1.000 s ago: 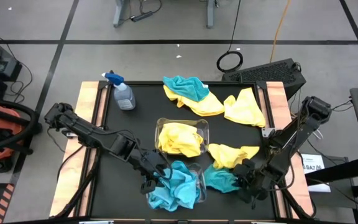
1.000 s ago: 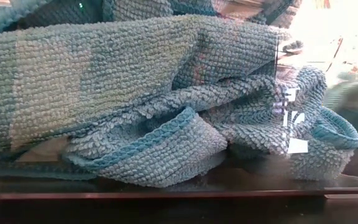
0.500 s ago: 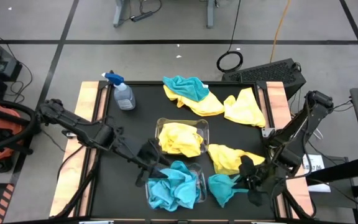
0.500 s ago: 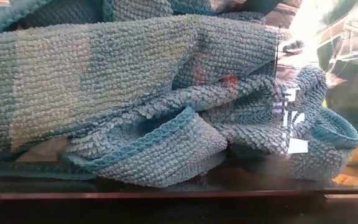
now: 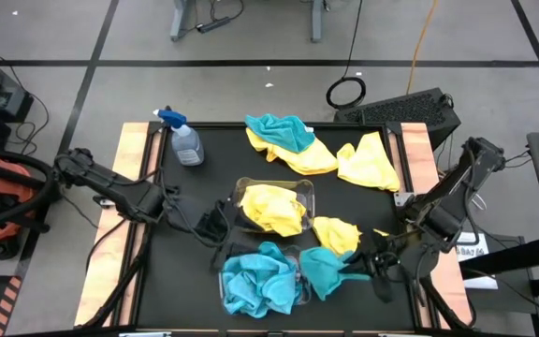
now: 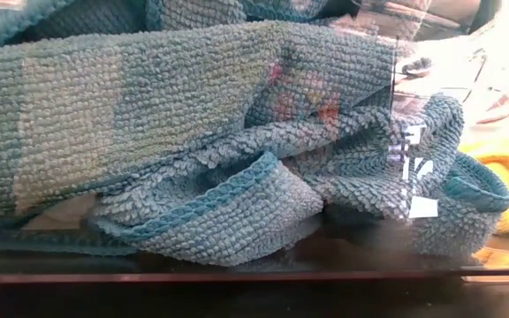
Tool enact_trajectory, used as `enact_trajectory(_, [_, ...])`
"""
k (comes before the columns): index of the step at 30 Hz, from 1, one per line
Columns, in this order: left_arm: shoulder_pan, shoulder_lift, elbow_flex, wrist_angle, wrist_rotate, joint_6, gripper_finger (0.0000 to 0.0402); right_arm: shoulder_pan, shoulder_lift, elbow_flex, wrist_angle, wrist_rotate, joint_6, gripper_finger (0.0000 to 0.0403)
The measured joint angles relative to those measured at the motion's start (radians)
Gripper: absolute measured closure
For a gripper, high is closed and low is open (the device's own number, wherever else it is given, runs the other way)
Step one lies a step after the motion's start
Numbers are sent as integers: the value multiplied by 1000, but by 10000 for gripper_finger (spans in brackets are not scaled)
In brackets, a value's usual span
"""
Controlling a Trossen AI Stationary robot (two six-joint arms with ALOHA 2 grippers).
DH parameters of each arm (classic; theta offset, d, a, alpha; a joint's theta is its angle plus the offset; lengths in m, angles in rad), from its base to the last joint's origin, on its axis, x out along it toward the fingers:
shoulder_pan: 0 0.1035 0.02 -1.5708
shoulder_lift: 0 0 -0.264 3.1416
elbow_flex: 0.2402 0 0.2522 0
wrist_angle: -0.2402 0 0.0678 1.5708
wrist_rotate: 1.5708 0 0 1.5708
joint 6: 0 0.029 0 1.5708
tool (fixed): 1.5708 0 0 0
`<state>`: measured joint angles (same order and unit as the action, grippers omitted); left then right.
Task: Sort microfiber towel by color & place in baskets
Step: Put the blue microfiber cloth into the bottom transparent bin
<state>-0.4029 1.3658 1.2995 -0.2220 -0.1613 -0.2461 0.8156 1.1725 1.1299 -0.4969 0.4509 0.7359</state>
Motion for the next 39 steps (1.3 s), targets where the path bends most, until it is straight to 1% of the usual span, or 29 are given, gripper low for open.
enact_trajectory(3, [16,1,-1,51,-17,43,155,-26,0,39,9,-1,-45,403])
enact_trajectory(10, [67,7,-1,152,-19,95,155,-84,0,94,64,-1,-154,403])
enact_trajectory(16, [97,31,-1,245,3,94,155,-109,0,102,146,-12,-237,403])
enact_trajectory(19, [108,56,-1,303,13,65,151,-117,0,102,179,-12,-275,403])
enact_trajectory(23, [127,93,-1,347,68,-13,127,-127,0,102,210,-25,-329,403])
enact_trajectory(29, [164,144,-1,440,219,-138,78,-149,1,102,243,-54,-407,403])
enact_trajectory(31, [171,159,-1,464,242,-165,68,-156,1,102,246,-65,-422,403])
enact_trajectory(33, [175,171,-1,491,255,-184,61,-159,1,102,246,-65,-439,403])
enact_trajectory(39, [180,204,-1,543,341,-249,58,-174,1,102,260,-46,-495,403])
